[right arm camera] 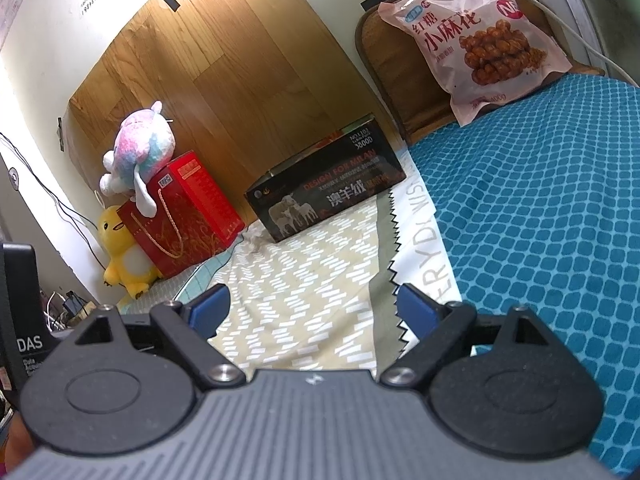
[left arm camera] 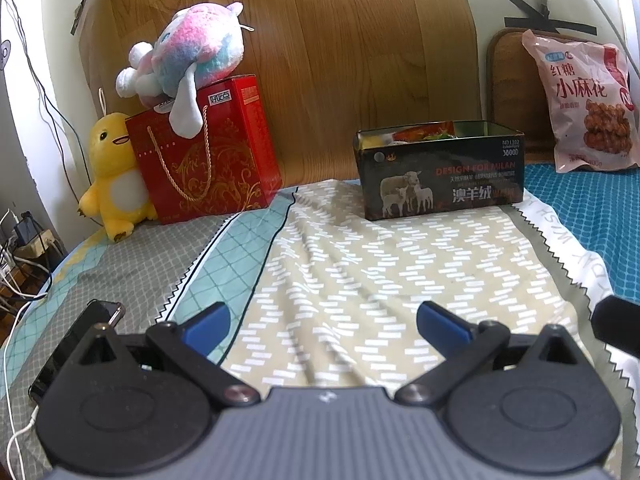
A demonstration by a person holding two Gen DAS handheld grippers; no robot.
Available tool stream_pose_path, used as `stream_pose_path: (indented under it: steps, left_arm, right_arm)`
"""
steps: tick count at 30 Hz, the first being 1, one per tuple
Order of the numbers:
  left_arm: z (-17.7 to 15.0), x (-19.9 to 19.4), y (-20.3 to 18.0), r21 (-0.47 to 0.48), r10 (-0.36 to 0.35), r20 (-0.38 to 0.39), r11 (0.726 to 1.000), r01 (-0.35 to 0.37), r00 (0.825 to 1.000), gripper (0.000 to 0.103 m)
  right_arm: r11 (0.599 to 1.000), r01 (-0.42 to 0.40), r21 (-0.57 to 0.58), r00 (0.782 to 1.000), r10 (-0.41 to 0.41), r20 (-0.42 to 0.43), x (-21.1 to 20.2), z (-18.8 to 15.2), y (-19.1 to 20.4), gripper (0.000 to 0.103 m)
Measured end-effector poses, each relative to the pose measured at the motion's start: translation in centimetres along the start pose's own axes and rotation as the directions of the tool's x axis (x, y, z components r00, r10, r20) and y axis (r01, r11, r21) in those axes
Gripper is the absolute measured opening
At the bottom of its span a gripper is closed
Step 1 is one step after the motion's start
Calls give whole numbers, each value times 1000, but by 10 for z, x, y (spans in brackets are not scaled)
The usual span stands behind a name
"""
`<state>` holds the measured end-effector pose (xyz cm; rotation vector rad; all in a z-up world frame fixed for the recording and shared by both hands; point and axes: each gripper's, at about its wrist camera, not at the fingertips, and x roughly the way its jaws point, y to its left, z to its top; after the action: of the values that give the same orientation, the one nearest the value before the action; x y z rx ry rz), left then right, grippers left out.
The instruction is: Organize snacks
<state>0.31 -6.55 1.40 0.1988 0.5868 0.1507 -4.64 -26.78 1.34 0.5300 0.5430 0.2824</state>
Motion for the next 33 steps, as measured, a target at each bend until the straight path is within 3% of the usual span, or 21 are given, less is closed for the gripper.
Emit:
stream_pose_path:
  steps: [33]
  left_arm:
    - [-5, 8, -12, 50, -16, -52, 999, 19, 998, 103]
  right_arm:
    - [1000, 18, 6, 1000, -17, -9, 2, 0, -2, 93]
